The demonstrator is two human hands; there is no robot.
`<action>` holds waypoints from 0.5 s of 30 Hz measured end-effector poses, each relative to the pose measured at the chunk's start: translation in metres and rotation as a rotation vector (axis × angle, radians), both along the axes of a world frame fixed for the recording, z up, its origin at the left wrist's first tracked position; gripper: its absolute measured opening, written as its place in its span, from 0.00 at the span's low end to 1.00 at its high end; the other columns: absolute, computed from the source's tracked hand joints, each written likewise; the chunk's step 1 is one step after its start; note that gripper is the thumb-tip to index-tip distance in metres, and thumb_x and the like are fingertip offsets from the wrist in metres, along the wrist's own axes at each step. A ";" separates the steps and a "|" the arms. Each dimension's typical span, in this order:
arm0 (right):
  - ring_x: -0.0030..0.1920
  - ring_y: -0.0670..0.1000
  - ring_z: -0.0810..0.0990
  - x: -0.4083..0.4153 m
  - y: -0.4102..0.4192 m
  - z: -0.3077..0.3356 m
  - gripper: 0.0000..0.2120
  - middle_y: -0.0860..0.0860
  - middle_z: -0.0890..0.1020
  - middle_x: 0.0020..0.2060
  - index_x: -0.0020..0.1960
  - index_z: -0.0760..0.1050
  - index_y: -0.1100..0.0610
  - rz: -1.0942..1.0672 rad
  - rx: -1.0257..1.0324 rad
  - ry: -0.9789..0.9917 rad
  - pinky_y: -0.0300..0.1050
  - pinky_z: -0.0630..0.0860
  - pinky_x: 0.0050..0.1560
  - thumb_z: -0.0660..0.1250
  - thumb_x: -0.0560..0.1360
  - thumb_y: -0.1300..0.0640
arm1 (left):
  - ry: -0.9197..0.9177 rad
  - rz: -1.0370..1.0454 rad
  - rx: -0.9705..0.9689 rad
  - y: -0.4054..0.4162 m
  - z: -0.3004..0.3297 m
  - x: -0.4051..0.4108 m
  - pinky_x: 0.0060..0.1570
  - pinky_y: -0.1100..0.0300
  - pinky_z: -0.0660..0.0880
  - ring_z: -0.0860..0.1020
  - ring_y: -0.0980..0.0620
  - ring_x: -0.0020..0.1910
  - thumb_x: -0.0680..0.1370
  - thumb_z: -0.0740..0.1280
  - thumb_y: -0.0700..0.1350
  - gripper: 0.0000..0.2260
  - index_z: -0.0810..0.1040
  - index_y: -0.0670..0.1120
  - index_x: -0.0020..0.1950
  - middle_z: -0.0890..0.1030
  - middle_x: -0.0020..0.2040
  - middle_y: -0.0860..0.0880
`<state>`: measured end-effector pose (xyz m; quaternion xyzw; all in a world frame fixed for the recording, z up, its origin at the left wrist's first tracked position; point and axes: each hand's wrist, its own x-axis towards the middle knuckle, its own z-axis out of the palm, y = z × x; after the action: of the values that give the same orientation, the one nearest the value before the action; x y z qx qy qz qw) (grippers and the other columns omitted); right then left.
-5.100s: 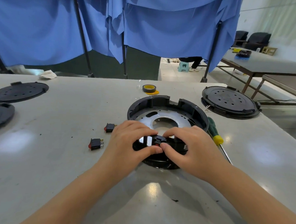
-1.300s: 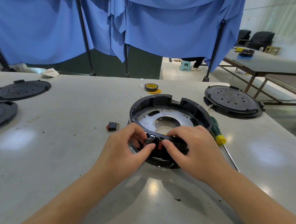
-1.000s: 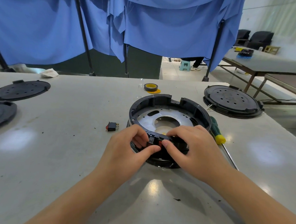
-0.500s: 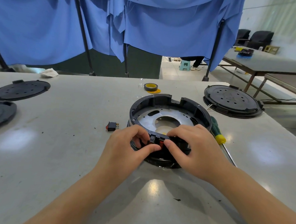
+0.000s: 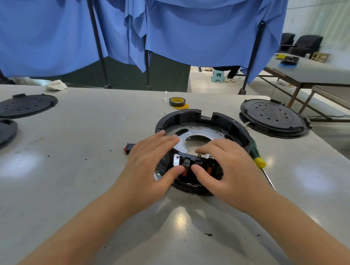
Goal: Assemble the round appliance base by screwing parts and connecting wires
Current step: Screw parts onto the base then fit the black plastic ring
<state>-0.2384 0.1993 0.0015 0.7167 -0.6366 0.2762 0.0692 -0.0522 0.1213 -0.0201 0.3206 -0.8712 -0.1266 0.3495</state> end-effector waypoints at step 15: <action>0.41 0.43 0.76 0.007 -0.003 -0.005 0.09 0.43 0.79 0.39 0.47 0.79 0.51 -0.031 -0.032 -0.158 0.48 0.72 0.51 0.68 0.72 0.46 | 0.151 0.003 0.122 -0.004 0.003 -0.007 0.56 0.76 0.61 0.71 0.64 0.56 0.71 0.75 0.47 0.07 0.84 0.52 0.49 0.79 0.49 0.61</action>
<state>-0.2316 0.1965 -0.0038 0.6816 -0.6465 0.3409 0.0345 -0.0591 0.1170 -0.0167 0.3322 -0.8325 -0.2028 0.3942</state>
